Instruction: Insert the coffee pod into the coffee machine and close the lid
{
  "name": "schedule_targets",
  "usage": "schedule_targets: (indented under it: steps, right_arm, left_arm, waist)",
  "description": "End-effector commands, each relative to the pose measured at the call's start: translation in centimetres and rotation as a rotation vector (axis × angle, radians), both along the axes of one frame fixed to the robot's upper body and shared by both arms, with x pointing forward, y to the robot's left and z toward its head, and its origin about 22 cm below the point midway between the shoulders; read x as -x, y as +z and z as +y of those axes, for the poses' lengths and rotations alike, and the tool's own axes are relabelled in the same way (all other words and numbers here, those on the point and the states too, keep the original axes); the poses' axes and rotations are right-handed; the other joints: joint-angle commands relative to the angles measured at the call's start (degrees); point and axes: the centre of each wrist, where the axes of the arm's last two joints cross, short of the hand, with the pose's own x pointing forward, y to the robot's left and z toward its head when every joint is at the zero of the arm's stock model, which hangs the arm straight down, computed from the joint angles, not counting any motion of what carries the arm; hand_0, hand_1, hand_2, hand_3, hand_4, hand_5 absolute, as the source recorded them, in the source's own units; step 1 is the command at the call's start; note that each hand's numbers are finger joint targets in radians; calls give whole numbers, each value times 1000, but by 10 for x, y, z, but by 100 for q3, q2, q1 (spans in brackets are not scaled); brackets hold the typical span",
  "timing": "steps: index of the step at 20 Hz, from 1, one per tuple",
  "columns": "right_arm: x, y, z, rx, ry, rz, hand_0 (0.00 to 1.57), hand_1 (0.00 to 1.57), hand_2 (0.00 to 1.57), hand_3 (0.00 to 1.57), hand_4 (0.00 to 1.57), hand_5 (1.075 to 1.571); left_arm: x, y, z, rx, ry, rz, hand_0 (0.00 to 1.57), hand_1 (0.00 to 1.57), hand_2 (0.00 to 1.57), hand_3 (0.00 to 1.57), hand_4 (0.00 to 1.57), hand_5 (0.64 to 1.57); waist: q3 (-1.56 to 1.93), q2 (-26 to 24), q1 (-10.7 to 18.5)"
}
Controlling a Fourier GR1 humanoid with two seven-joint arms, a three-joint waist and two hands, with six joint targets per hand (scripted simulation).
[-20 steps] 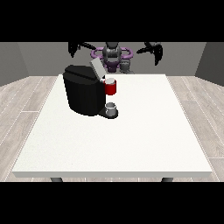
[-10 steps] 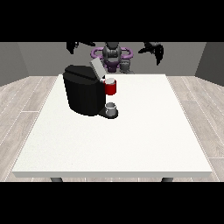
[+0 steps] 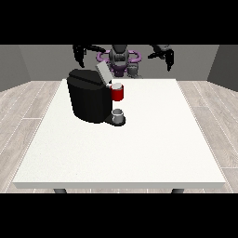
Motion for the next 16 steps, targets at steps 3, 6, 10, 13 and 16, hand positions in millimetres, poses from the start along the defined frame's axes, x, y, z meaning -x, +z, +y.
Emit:
schedule_targets:
  steps: [3, 6, 10, 13, 16]
  right_arm:
    - [-7, -9, -7, -12, 23, 9, 0, 0, 0, 0, 56, 1571]
    - [-11, -13, 31, 10, 29, 18, 0, 0, 0, 0, 0, 1571]
    - [-31, 20, 33, 21, 97, -36, 0, 0, 0, 0, 0, 1571]
    - [-31, 14, 20, 50, 103, -27, 0, 0, 0, 0, 0, 1571]
    - [-29, 5, 35, 49, 151, -56, 0, 0, 0, 0, 0, 1571]
  left_arm:
    - [11, 22, 3, 21, 27, -58, 0, 0, 0, 0, 374, 1571]
    - [21, 22, 3, 6, 19, -46, 0, 0, 0, 0, 360, 1571]
    - [8, 46, 16, 0, 45, -92, 0, 0, 0, 0, 381, 1571]
    - [16, 50, 25, 11, 55, -110, 0, 0, 0, 0, 336, 1571]
    - [19, 51, 38, -22, 77, -166, 0, 0, 0, 0, 331, 1571]
  waist:
    - [1, 331, 11]
    - [0, 295, 7]
    - [0, 687, -79]
    - [0, 758, -63]
    - [0, 897, -171]
